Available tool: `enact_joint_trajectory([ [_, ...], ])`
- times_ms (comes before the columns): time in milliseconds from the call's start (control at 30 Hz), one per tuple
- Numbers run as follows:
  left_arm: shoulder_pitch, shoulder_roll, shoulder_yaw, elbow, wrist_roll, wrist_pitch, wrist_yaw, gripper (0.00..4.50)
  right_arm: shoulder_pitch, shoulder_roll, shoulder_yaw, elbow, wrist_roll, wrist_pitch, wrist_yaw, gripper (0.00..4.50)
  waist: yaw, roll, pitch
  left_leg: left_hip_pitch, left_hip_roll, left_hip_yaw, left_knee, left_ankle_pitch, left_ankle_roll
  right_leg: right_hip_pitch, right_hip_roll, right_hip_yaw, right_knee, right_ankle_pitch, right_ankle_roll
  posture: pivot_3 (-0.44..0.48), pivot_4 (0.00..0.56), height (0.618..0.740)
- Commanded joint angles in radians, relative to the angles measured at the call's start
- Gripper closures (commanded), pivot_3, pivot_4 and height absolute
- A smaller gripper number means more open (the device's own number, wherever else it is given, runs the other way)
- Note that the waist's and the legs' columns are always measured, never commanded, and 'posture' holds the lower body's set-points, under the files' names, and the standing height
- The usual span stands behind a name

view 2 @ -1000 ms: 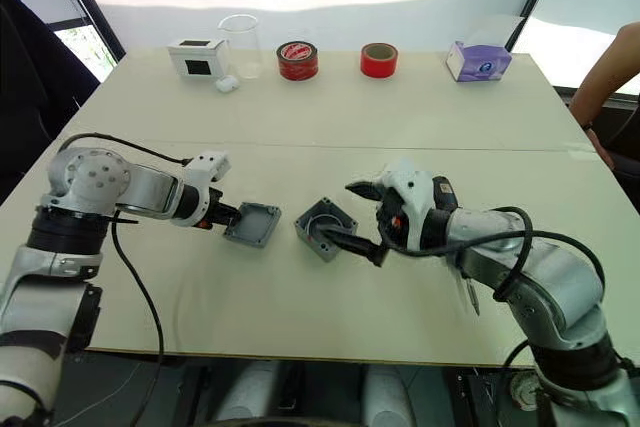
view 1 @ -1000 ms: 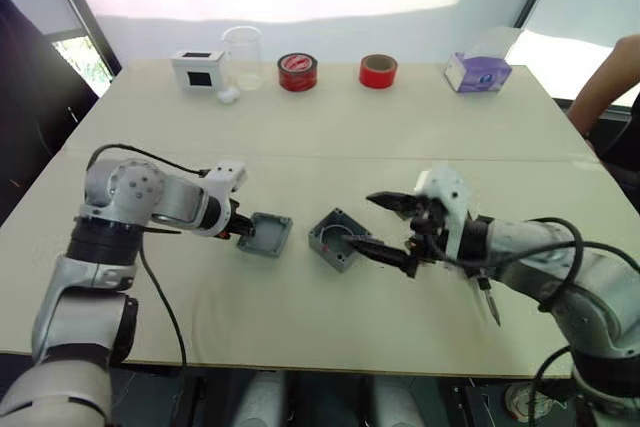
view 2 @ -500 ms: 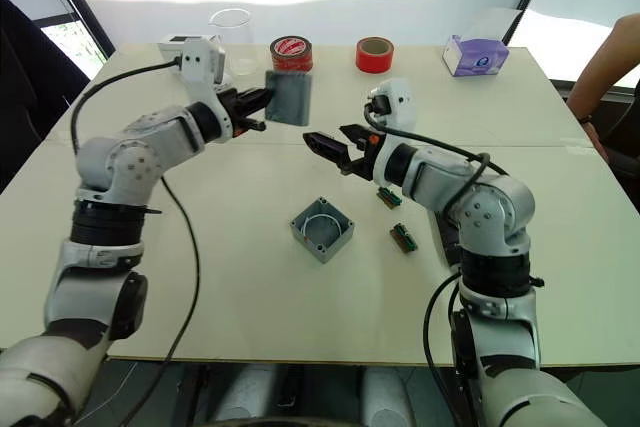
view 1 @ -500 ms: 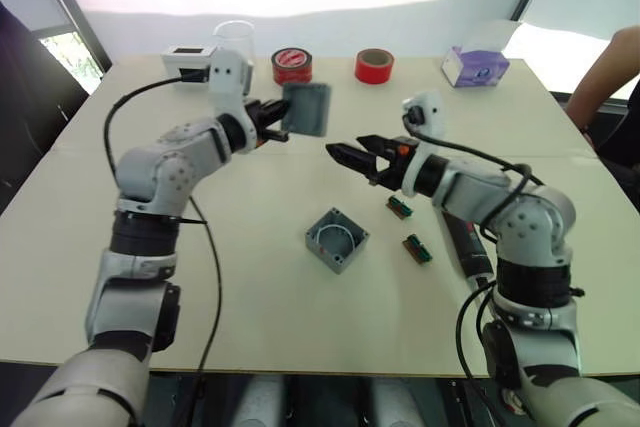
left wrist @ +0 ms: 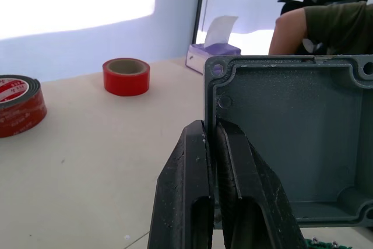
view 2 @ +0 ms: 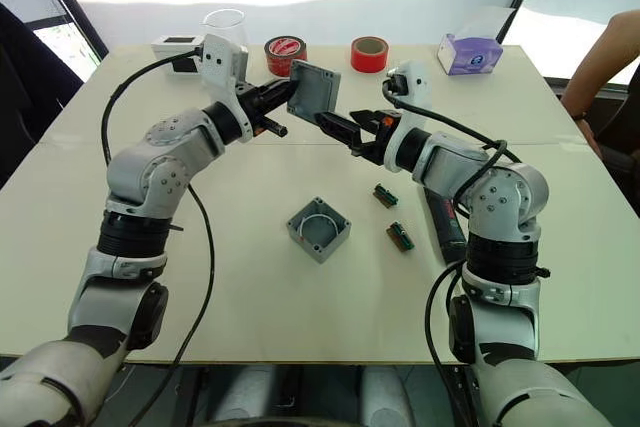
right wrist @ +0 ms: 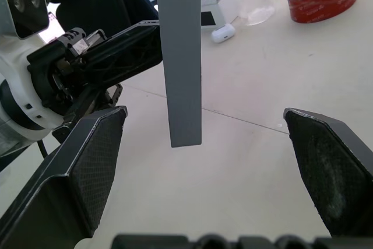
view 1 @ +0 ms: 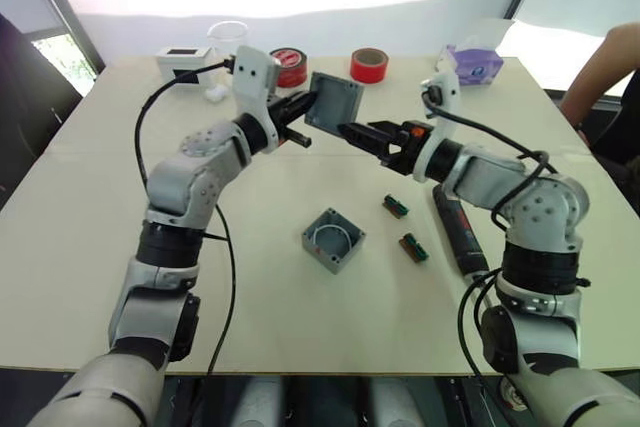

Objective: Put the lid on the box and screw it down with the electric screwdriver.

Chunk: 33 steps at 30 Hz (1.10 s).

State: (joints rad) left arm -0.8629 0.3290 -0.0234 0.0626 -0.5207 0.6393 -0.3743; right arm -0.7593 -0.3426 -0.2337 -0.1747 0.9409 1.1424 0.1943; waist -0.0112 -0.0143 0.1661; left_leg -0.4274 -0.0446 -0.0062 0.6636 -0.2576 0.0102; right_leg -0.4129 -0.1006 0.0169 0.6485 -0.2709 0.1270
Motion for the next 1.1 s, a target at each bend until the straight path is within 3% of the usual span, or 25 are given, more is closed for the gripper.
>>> enact_joint_trajectory([
  [33,-0.015,-0.012,0.02,-0.026,0.024,-0.024,-0.013,4.46,-0.014,0.004,-0.028,-0.047,0.026,-0.01,-0.01,0.0,-0.001,0.0,0.0,0.0,0.0,0.0,0.0,0.0,0.0,0.0,0.0,0.0,0.0,0.0,0.0,0.0,0.15,0.74],
  [233,-0.015,-0.02,0.025,-0.035,0.041,-0.013,-0.029,4.46,-0.011,0.017,-0.023,-0.047,0.029,-0.015,-0.024,0.0,-0.002,0.0,0.0,0.0,0.001,0.0,0.0,0.0,0.0,0.0,0.001,0.0,0.0,0.0,0.0,0.0,0.15,0.74],
  [333,-0.014,-0.023,0.025,-0.042,0.046,-0.009,-0.033,4.5,-0.009,0.026,-0.021,-0.046,0.026,-0.023,-0.033,0.65,-0.001,0.0,0.0,0.0,0.001,0.0,0.0,0.0,0.0,0.0,0.001,0.0,0.0,0.0,0.0,0.0,0.15,0.74],
  [367,-0.013,-0.022,0.027,-0.042,0.048,-0.009,-0.035,4.5,-0.008,0.028,-0.02,-0.047,0.025,-0.026,-0.033,1.15,-0.001,0.0,0.0,0.0,0.001,0.0,0.0,0.0,0.0,0.0,0.001,0.0,0.0,0.0,0.0,0.0,0.15,0.74],
  [400,-0.012,-0.021,0.028,-0.041,0.051,-0.009,-0.037,4.5,-0.008,0.029,-0.019,-0.048,0.024,-0.028,-0.033,1.24,-0.001,0.0,0.0,0.0,0.001,0.0,0.0,0.0,0.0,0.0,0.001,0.0,0.0,0.0,0.0,0.0,0.15,0.74],
  [667,-0.003,-0.02,0.031,-0.048,0.064,-0.004,-0.049,4.5,0.008,0.047,-0.018,-0.064,0.024,-0.055,-0.036,4.31,0.0,0.0,0.0,0.0,0.001,0.0,0.0,0.0,0.0,0.0,0.001,0.0,0.0,0.0,0.0,0.0,0.15,0.74],
  [867,0.005,-0.022,0.034,-0.055,0.06,0.002,-0.059,4.5,0.022,0.053,-0.012,-0.075,0.023,-0.057,-0.047,4.39,-0.002,0.0,0.0,0.0,0.001,0.0,0.0,0.0,0.0,0.0,0.001,0.0,0.0,0.0,0.0,0.0,0.15,0.74],
  [900,0.006,-0.023,0.039,-0.057,0.053,0.007,-0.062,4.17,0.024,0.053,-0.011,-0.076,0.022,-0.057,-0.049,4.39,-0.002,0.0,0.0,0.0,0.001,0.0,0.0,0.0,0.0,0.0,0.001,0.0,0.0,0.0,0.0,0.0,0.15,0.74],
  [933,0.006,-0.026,0.05,-0.061,0.033,0.02,-0.07,4.17,0.027,0.053,-0.008,-0.078,0.02,-0.057,-0.049,4.39,-0.001,0.0,0.0,0.0,0.001,0.0,0.0,0.0,0.0,0.0,0.001,0.0,0.0,0.0,0.0,0.0,0.15,0.74],
  [1000,0.003,-0.029,0.076,-0.065,-0.002,0.046,-0.078,3.55,0.033,0.051,-0.003,-0.083,0.017,-0.058,-0.049,4.39,-0.002,0.0,0.0,0.0,0.001,0.0,0.0,0.0,0.0,0.0,0.001,0.0,0.0,0.0,0.0,0.0,0.15,0.74],
  [1100,0.001,-0.01,0.105,-0.068,-0.025,0.066,-0.1,2.3,0.038,0.051,0.0,-0.089,0.017,-0.059,-0.049,4.39,-0.002,0.0,0.0,0.0,0.001,0.0,0.0,0.0,0.0,0.0,0.001,0.0,0.0,0.0,0.0,0.0,0.15,0.74],
])
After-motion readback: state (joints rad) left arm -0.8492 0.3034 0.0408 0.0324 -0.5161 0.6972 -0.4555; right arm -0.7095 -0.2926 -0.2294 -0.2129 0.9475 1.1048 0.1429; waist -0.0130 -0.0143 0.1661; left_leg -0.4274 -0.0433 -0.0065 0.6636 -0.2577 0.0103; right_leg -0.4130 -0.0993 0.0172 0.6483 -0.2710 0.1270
